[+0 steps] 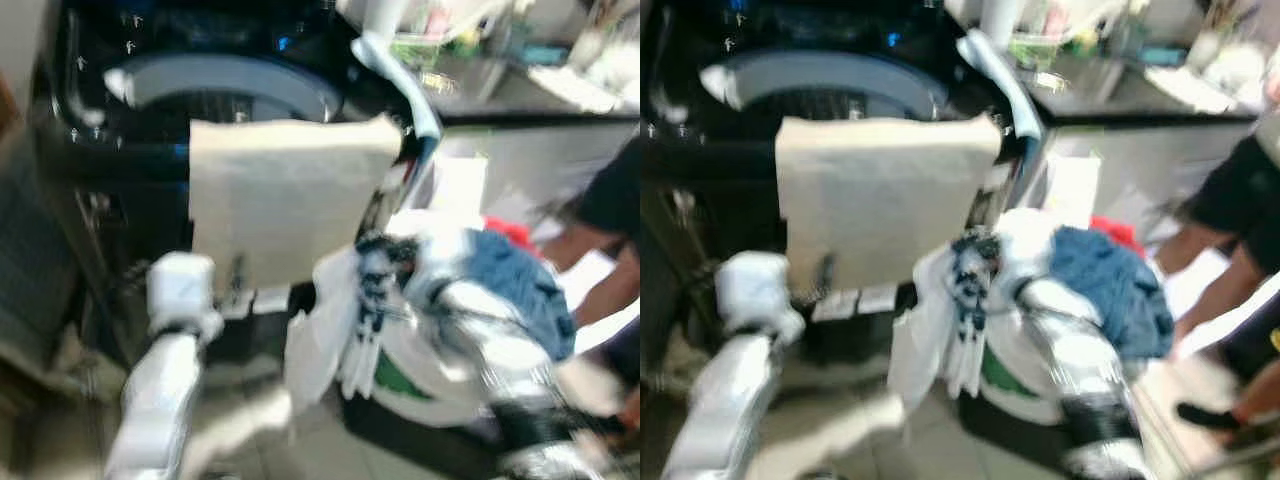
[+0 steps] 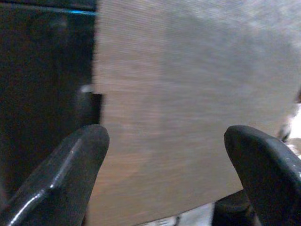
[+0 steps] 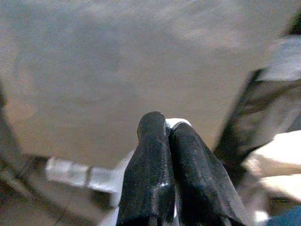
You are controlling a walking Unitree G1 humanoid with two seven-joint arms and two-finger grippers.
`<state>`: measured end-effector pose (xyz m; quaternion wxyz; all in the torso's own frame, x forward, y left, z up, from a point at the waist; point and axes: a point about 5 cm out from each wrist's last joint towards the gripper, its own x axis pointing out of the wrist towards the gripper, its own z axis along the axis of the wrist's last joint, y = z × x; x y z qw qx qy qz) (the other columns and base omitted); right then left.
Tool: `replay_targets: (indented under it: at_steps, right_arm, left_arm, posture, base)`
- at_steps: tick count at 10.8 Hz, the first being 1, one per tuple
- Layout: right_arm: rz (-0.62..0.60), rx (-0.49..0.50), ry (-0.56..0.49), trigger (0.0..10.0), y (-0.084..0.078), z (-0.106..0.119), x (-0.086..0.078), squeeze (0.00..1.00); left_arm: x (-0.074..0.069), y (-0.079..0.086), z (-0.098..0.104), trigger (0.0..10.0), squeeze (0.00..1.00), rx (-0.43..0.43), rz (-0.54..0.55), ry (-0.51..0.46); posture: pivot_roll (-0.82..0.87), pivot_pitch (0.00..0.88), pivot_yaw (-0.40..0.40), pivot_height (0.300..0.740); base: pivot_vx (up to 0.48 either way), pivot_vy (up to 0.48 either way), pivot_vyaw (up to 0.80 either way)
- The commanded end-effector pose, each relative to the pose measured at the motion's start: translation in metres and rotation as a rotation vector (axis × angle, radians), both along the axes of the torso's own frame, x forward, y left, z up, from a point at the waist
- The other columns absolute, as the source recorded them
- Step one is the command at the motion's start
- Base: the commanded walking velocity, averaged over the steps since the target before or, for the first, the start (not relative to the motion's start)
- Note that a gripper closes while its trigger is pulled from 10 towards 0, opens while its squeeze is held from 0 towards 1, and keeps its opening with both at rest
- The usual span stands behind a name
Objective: Clothes washing
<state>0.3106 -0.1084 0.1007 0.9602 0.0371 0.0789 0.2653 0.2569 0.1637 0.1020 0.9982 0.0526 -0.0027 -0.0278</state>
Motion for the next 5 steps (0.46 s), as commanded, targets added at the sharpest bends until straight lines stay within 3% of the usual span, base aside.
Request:
replay_targets:
  at_steps: [1,5]
  right_arm:
    - [-0.037,-0.019,-0.026,10.0,-0.011,0.003,0.0025,0.0]
    - [-0.03,-0.02,-0.05,10.0,-0.0085,0.0018,0.007,0.0]
  left_arm:
    - [-0.0013,-0.0016,-0.0043,10.0,0.0,0.013,-0.007,0.023]
    - [0.0006,-0.0006,-0.0034,10.0,0.0,0.024,-0.002,0.02]
  posture:
    - [0.23,0.0,-0.165,0.74]
    - [0.23,0.0,-0.161,0.74]
  base:
    - [0.0,0.0,0.0]
    - [0.0,0.0,0.0]
